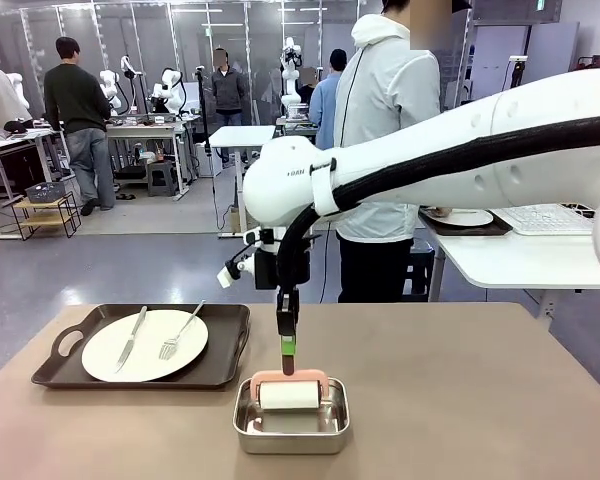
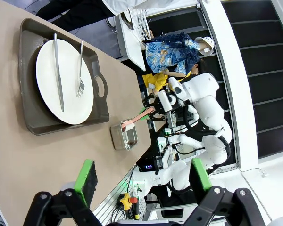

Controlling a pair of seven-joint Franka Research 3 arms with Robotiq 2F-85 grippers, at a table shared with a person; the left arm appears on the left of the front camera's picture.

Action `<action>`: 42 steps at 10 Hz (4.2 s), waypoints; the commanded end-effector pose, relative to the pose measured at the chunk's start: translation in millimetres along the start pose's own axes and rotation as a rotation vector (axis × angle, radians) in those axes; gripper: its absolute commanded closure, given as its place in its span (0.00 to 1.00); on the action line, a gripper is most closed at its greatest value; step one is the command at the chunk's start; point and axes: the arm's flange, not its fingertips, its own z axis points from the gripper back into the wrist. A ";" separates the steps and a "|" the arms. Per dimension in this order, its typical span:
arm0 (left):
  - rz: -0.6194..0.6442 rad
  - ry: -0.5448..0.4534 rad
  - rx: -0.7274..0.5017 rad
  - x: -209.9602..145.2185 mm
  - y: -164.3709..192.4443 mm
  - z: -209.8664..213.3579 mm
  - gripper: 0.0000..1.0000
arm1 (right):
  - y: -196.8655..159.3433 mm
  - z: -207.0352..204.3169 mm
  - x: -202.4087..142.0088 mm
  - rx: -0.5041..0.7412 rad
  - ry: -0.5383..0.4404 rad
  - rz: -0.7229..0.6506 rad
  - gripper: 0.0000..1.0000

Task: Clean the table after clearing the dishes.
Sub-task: When the left (or right) Handle tray is removed, use the left hand (or right hand) to clean the left (or right) side of the table with the Lint Roller.

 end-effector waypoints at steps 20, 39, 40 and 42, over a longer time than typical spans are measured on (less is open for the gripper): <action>-0.006 -0.004 0.000 -1.7 -0.1 1.4 0.00 | -27.9 34.7 -253.1 0.208 -0.569 -1.384 0.77; -0.006 -0.004 0.000 -1.7 -0.1 1.4 0.00 | -105.3 -95.6 -407.9 0.129 -0.543 -1.593 0.77; -0.006 -0.004 0.000 -1.7 -0.1 1.4 0.00 | -105.7 -92.3 -419.4 0.081 -0.516 -1.624 0.77; -0.006 -0.004 0.000 -1.7 -0.1 1.4 0.00 | -102.4 -85.7 -440.5 -0.048 -0.423 -1.690 0.77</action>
